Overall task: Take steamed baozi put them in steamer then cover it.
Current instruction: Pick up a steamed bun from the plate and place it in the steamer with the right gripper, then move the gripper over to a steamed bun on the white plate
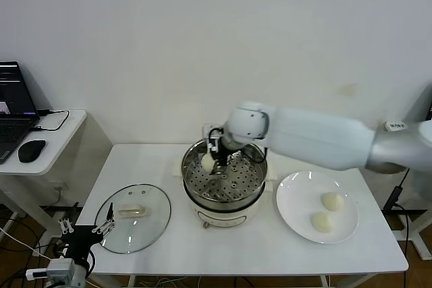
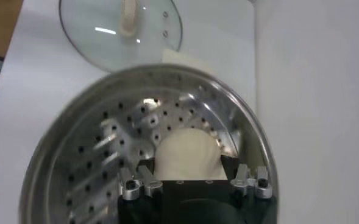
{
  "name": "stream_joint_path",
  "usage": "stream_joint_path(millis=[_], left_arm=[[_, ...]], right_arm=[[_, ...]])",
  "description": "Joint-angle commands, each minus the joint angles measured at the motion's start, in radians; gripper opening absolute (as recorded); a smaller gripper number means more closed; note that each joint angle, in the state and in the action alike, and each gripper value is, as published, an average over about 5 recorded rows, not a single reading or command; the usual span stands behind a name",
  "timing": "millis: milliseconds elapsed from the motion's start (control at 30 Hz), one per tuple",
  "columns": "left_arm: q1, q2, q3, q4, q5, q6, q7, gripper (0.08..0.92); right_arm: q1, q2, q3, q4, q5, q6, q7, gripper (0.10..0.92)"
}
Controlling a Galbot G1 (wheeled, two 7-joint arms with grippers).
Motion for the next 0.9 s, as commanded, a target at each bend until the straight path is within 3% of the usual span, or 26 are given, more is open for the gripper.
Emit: stream_joint_path(millis=[33,267,500,667,900], left_arm=[[-0.002,0.000,0.001,0.006,0.000,-0.001,0.001,0.823],[-0.009,-0.001,0.008,0.009,-0.001,-0.001,0.001,0.823],[-0.013,0.003,0.009,0.014,-0.002,-0.001,0.001,0.823],[-0.016,0.003,0.014,0.010,-0.001,0.000,0.001,0.823],[-0.015,0.007,0.021,-0.001,0.000,0.002,0.001,0.823]], right_arm=[[-0.056,0.104,-0.004,-0.089,0.006,-0.015,0.036,0.678],[-0.064,0.091,0.002,-0.114,-0.019,-0.011,0.038,0.695],[0.052,-0.040,0.020,-0.012,-0.011,-0.007,-0.035,0.814],[0.167,-0.243,0.016,0.120,-0.066,0.054,-0.191,0.822],[0.228,-0.582,-0.055,0.281,-0.338,0.281,-0.433,0.823]])
